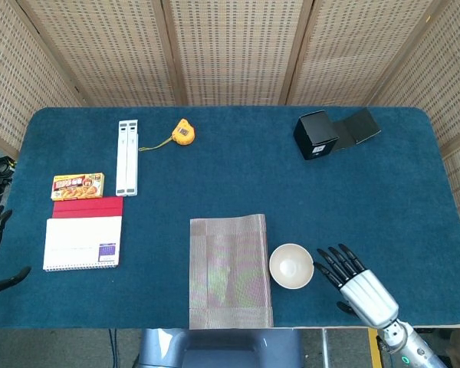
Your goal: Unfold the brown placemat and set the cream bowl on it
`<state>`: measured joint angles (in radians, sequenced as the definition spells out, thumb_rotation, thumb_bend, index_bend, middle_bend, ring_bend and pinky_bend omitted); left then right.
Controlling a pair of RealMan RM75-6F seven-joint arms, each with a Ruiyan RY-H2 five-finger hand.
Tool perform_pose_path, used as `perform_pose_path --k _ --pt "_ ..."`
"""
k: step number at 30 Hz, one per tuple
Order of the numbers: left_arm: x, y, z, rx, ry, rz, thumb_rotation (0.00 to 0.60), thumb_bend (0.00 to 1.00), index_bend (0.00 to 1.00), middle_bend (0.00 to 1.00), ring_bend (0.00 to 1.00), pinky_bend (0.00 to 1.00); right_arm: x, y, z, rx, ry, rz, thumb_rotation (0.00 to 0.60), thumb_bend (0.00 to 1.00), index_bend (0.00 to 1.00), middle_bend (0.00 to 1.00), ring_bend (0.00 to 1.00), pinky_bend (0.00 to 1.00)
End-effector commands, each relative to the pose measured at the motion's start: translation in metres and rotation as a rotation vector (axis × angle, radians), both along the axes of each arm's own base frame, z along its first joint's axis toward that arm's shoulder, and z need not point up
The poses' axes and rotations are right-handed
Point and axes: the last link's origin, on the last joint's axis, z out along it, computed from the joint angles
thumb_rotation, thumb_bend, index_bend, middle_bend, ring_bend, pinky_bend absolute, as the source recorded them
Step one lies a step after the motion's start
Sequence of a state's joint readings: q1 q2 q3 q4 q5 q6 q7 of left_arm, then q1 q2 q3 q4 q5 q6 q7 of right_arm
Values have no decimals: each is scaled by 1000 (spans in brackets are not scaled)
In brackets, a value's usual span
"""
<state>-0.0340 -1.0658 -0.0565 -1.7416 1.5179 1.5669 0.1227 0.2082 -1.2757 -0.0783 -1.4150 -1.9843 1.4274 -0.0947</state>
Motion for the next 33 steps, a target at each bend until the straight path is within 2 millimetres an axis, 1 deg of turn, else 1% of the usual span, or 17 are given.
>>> perform_pose_path --k 1,5,10,14,16,19,21,22,24,27,30,33 --pt "-1 5 -3 -8 7 13 600 0 0 0 0 0 0 -10 -21 45 52 11 600 0 184 0 0 0" --pt "-2 11 -7 -21 16 27 600 0 0 0 0 0 -2 -23 -31 58 64 -18 600 17 217 0 0 0" --pt "-3 16 -10 -25 22 40 600 0 0 0 0 0 -4 -30 -43 89 64 -22 600 93 240 0 0 0" --pt "-4 20 -12 -32 26 53 600 0 0 0 0 0 -2 -35 -53 113 58 -5 600 181 279 0 0 0" --pt "-5 22 -14 -37 28 58 600 0 0 0 0 0 -1 -38 -58 121 58 2 600 246 311 0 0 0" --pt "-6 26 -16 -46 33 63 600 0 0 0 0 0 2 -46 -65 124 48 7 600 431 393 0 0 0" --pt "-6 28 -16 -47 34 66 600 0 0 0 0 0 2 -51 -68 117 48 7 600 592 462 0 0 0" --pt "-7 28 -17 -48 34 67 600 0 0 0 0 0 2 -53 -70 114 47 8 600 638 487 0 0 0" --pt "-7 30 -17 -48 34 72 600 0 0 0 0 0 2 -56 -73 114 41 9 600 746 573 0 0 0" --pt "-9 32 -18 -51 36 82 600 0 0 0 0 0 5 -60 -75 120 -1 8 600 800 649 0 0 0" --pt "-10 34 -19 -55 39 92 600 0 0 0 0 0 8 -65 -73 118 -57 6 600 803 671 0 0 0" --pt "-12 37 -21 -59 41 100 600 0 0 0 0 0 11 -75 -67 89 -102 10 600 803 675 0 0 0"
